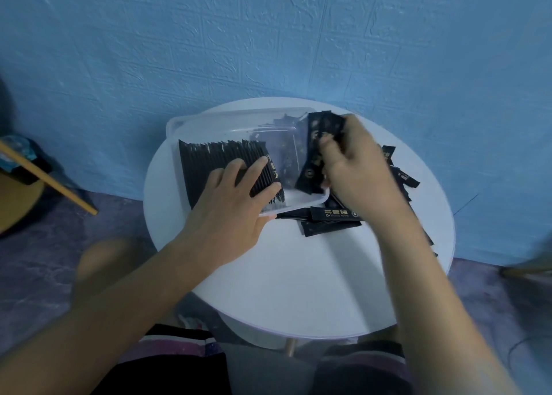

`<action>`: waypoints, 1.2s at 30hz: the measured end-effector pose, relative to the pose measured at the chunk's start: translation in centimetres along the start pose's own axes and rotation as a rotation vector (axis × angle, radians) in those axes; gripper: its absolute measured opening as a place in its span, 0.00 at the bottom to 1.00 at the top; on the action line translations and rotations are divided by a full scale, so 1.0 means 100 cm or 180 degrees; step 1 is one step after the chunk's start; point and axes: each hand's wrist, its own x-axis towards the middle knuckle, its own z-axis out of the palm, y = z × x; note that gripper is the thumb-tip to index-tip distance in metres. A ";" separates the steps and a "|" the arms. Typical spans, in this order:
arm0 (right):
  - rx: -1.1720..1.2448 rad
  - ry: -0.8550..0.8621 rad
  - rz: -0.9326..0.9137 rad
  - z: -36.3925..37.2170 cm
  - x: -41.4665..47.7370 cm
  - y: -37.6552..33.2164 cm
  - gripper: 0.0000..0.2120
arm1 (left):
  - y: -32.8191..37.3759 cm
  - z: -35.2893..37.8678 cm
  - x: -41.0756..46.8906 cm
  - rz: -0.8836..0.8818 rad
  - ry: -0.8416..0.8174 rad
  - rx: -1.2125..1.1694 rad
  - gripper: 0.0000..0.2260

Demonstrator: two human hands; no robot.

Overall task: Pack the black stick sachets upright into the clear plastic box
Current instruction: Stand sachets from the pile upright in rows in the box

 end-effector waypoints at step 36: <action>-0.1574 -0.0414 0.0224 0.068 0.003 0.010 0.10 | 0.008 -0.002 -0.006 -0.0029 0.0065 0.0069 0.22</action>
